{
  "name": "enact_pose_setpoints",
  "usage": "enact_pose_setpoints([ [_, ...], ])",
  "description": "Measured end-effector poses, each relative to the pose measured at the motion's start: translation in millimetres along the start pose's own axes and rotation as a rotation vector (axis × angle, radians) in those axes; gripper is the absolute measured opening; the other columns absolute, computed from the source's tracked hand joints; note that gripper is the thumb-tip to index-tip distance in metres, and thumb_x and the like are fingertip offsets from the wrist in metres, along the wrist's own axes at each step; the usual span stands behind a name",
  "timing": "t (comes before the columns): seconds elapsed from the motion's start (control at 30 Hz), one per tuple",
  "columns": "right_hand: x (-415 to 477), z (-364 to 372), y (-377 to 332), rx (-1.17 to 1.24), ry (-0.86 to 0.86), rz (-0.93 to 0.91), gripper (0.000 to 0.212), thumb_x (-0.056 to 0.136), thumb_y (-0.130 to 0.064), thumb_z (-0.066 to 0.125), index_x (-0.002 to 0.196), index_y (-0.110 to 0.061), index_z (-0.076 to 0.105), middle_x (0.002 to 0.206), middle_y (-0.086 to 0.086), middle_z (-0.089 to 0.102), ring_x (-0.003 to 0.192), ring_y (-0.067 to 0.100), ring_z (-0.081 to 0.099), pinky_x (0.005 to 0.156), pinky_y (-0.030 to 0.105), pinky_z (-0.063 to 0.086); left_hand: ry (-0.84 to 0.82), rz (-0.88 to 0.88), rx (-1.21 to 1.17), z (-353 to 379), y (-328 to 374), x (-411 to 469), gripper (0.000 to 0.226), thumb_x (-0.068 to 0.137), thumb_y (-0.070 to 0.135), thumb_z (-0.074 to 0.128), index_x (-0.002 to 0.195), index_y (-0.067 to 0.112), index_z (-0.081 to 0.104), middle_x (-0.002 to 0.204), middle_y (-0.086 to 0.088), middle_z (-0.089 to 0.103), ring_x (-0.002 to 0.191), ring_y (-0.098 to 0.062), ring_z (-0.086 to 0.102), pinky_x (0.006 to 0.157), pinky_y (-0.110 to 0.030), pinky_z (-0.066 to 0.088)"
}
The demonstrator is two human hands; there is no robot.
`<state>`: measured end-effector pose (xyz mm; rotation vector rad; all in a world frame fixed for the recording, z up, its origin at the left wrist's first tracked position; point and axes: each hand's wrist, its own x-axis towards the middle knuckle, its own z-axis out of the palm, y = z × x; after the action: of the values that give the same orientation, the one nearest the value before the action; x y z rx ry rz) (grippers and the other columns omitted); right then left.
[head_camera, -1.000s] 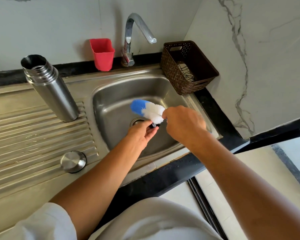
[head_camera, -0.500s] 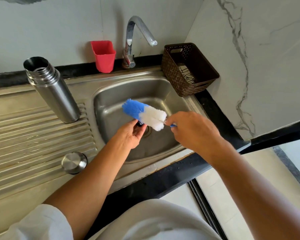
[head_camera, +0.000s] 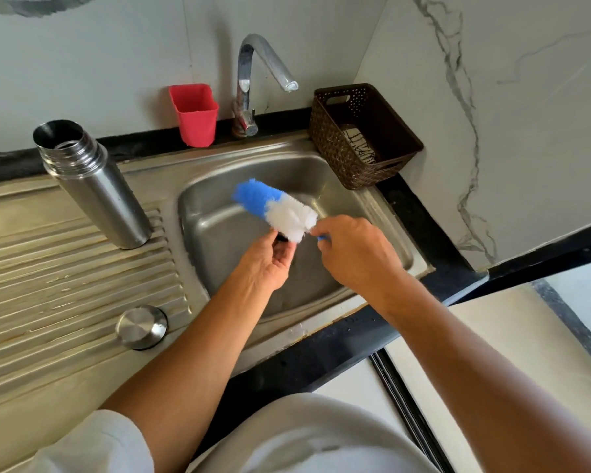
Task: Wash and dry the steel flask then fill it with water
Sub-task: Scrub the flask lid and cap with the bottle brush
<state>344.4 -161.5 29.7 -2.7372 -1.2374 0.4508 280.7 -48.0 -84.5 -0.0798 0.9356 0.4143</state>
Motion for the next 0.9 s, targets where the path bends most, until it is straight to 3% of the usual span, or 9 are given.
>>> enact_pose_setpoints([
  [0.1, -5.0, -0.6, 7.4, 0.08, 0.02, 0.008, 0.031, 0.105, -0.022, 0.053, 0.129, -0.032, 0.069, 0.117, 0.0, 0.073, 0.099, 0.026, 0.069, 0.073, 0.032, 0.053, 0.027, 0.028, -0.029, -2.9, 3.9, 1.6, 0.017, 0.098, 0.014, 0.07, 0.097, -0.003, 0.066, 0.076, -0.016, 0.076, 0.088, -0.025, 0.074, 0.076, -0.036, 0.062],
  [0.17, 3.2, 5.6, 7.4, 0.088, 0.062, 0.042, 0.031, 0.105, -0.019, 0.051, 0.13, -0.028, 0.067, 0.114, 0.006, 0.073, 0.09, 0.026, 0.066, 0.07, 0.033, 0.052, -0.018, 0.008, 0.009, -0.4, -9.7, -4.2, 0.017, 0.099, 0.011, 0.069, 0.096, -0.006, 0.065, 0.075, -0.02, 0.075, 0.085, -0.029, 0.072, 0.084, -0.038, 0.063],
  [0.33, 6.1, 15.2, 27.2, 0.293, -0.126, 0.119, 0.028, 0.105, -0.019, 0.051, 0.125, -0.026, 0.069, 0.107, 0.001, 0.067, 0.087, 0.02, 0.063, 0.065, 0.024, 0.042, 0.043, 0.037, -0.114, -9.7, 3.2, 1.7, 0.02, 0.102, 0.012, 0.065, 0.103, -0.008, 0.062, 0.085, -0.021, 0.072, 0.105, -0.031, 0.073, 0.086, -0.036, 0.062],
  [0.4, 8.2, 23.0, 33.6, 0.428, -0.124, 0.174, 0.027, 0.104, -0.018, 0.051, 0.123, -0.025, 0.068, 0.102, 0.0, 0.065, 0.082, 0.019, 0.064, 0.061, 0.024, 0.042, 0.005, 0.046, -0.095, -9.9, -0.4, 1.6, 0.019, 0.103, 0.013, 0.064, 0.1, -0.006, 0.062, 0.079, -0.021, 0.074, 0.09, -0.029, 0.076, 0.09, -0.034, 0.062],
  [0.47, 13.1, 28.9, 31.3, 0.544, -0.093, 0.233, 0.024, 0.103, -0.015, 0.049, 0.118, -0.025, 0.065, 0.093, 0.004, 0.064, 0.062, 0.014, 0.059, 0.053, 0.024, 0.04, -0.054, 0.047, -0.008, -3.1, -13.1, -0.1, 0.019, 0.103, 0.013, 0.063, 0.103, -0.005, 0.062, 0.074, -0.02, 0.075, 0.071, -0.026, 0.077, 0.077, -0.036, 0.065],
  [0.53, 13.4, 31.9, 30.5, 0.651, -0.144, 0.296, 0.023, 0.102, -0.014, 0.048, 0.115, -0.025, 0.063, 0.082, 0.005, 0.06, 0.044, 0.01, 0.045, 0.043, 0.021, 0.032, -0.077, 0.069, -0.005, 0.0, -11.3, 1.4, 0.022, 0.105, 0.015, 0.06, 0.114, -0.005, 0.061, 0.086, -0.021, 0.077, 0.072, -0.026, 0.076, 0.072, -0.036, 0.064],
  [0.63, 0.2, 29.4, 33.5, 0.744, -0.274, 0.341, 0.022, 0.105, -0.012, 0.049, 0.115, -0.024, 0.063, 0.075, 0.005, 0.055, 0.04, 0.01, 0.036, 0.037, 0.02, 0.026, -0.056, 0.106, -0.065, -6.5, 5.2, 13.2, 0.035, 0.106, 0.015, 0.059, 0.135, -0.005, 0.056, 0.123, -0.026, 0.068, 0.089, -0.03, 0.072, 0.072, -0.037, 0.064],
  [0.77, 10.5, 28.1, 39.2, 0.767, -0.172, 0.416, 0.024, 0.105, -0.01, 0.049, 0.121, -0.022, 0.063, 0.075, 0.004, 0.056, 0.038, 0.008, 0.036, 0.037, 0.02, 0.028, -0.175, 0.032, 0.196, -12.2, -12.6, 2.2, 0.019, 0.106, 0.014, 0.058, 0.114, -0.002, 0.062, 0.104, -0.022, 0.07, 0.087, -0.026, 0.068, 0.065, -0.035, 0.065],
  [0.9, 2.2, 24.6, 49.3, 0.719, -0.221, 0.3, 0.02, 0.105, -0.013, 0.055, 0.119, -0.021, 0.067, 0.076, 0.006, 0.059, 0.037, 0.006, 0.037, 0.037, 0.02, 0.027, -0.143, 0.113, 0.216, -24.2, 7.6, 10.0, 0.018, 0.105, 0.01, 0.058, 0.12, 0.0, 0.06, 0.105, -0.021, 0.067, 0.087, -0.025, 0.066, 0.07, -0.034, 0.065],
])
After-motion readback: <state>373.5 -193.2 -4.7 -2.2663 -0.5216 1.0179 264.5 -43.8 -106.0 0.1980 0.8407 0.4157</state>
